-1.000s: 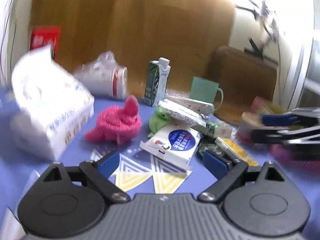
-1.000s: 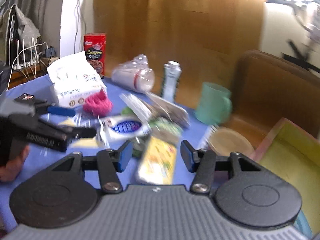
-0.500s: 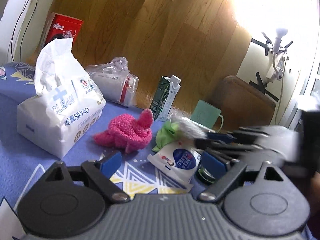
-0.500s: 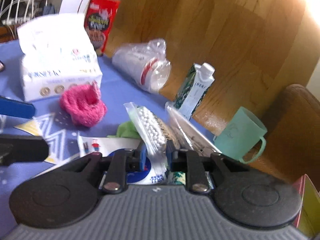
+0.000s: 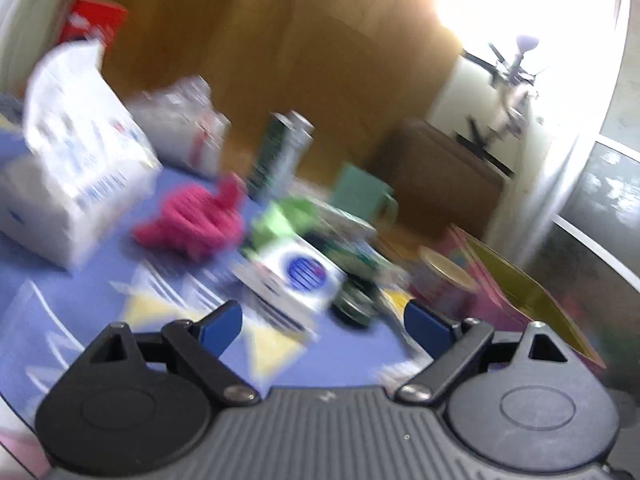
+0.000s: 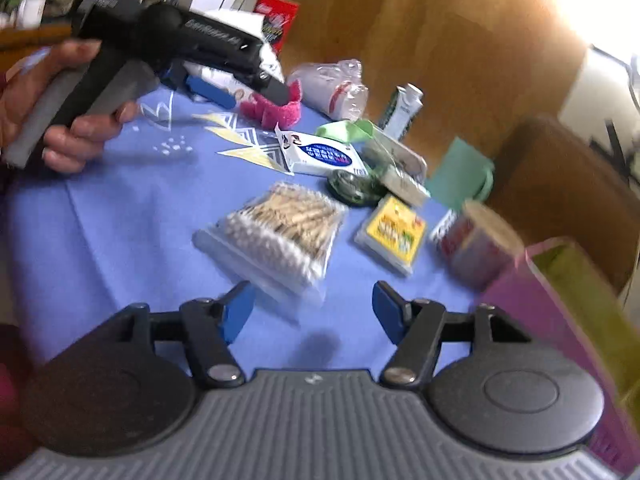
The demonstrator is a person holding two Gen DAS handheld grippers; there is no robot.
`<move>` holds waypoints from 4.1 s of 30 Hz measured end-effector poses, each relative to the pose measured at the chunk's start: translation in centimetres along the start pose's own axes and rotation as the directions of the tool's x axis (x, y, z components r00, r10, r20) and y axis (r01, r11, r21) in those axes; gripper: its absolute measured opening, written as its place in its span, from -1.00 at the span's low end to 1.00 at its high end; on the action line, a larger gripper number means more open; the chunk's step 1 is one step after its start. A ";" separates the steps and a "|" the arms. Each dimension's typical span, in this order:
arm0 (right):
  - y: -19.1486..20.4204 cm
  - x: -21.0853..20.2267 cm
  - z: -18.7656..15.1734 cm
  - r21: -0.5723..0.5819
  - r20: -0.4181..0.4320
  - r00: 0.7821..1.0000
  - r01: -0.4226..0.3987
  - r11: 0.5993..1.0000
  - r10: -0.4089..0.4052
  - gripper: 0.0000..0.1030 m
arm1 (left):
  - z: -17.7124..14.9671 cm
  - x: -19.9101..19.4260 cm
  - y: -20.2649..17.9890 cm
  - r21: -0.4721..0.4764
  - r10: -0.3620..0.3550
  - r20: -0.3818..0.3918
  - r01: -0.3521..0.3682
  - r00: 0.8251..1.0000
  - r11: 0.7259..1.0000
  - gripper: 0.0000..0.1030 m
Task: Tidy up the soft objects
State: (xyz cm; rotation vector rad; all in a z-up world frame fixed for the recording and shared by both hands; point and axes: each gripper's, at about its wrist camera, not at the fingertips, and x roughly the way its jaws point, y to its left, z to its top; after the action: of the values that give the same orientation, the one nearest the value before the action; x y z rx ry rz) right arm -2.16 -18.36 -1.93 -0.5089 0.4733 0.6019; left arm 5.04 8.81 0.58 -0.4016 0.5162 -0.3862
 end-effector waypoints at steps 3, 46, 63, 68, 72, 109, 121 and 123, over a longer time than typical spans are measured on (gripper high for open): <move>-1.0 0.4 0.2 0.077 0.020 0.998 -0.059 0.995 0.057 0.37 | -1.0 0.1 -2.1 0.025 -0.048 -0.084 0.050 0.995 0.998 0.75; -12.6 -4.1 -4.5 0.578 0.142 0.862 0.327 0.747 -0.487 -0.11 | -0.8 9.3 -16.8 0.355 -0.095 -0.115 0.130 0.989 0.926 0.70; -6.9 6.8 2.1 0.472 0.027 0.991 0.105 0.875 -0.134 0.37 | -1.3 6.2 -5.4 0.253 0.316 -0.065 -0.290 0.947 0.923 0.77; -7.3 9.8 2.9 0.473 -0.063 0.991 0.130 0.871 -0.114 0.46 | -1.4 6.2 -4.8 0.213 0.332 -0.088 -0.308 0.939 0.927 0.78; -6.7 9.6 3.0 0.443 -0.068 0.989 0.146 0.885 -0.129 0.33 | -1.5 6.3 -5.1 0.226 0.343 -0.091 -0.316 0.935 0.921 0.80; -2.5 3.7 -0.6 0.345 0.057 0.997 -0.068 0.936 0.051 0.47 | -1.6 7.4 -5.5 0.293 0.425 -0.108 -0.380 0.899 0.877 0.95; -2.3 3.7 -0.5 0.345 0.054 0.998 -0.057 0.937 0.041 0.47 | -1.6 7.5 -5.5 0.296 0.425 -0.112 -0.377 0.898 0.877 0.99; -2.2 3.7 -0.5 0.345 0.053 0.998 -0.056 0.937 0.040 0.47 | -1.6 7.5 -5.5 0.296 0.425 -0.112 -0.378 0.898 0.877 0.99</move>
State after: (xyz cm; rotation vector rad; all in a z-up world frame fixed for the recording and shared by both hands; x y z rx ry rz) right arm 1.82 -18.70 -3.64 -0.1476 0.5367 0.5602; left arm 8.81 0.29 -1.18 0.0096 0.6930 -0.0811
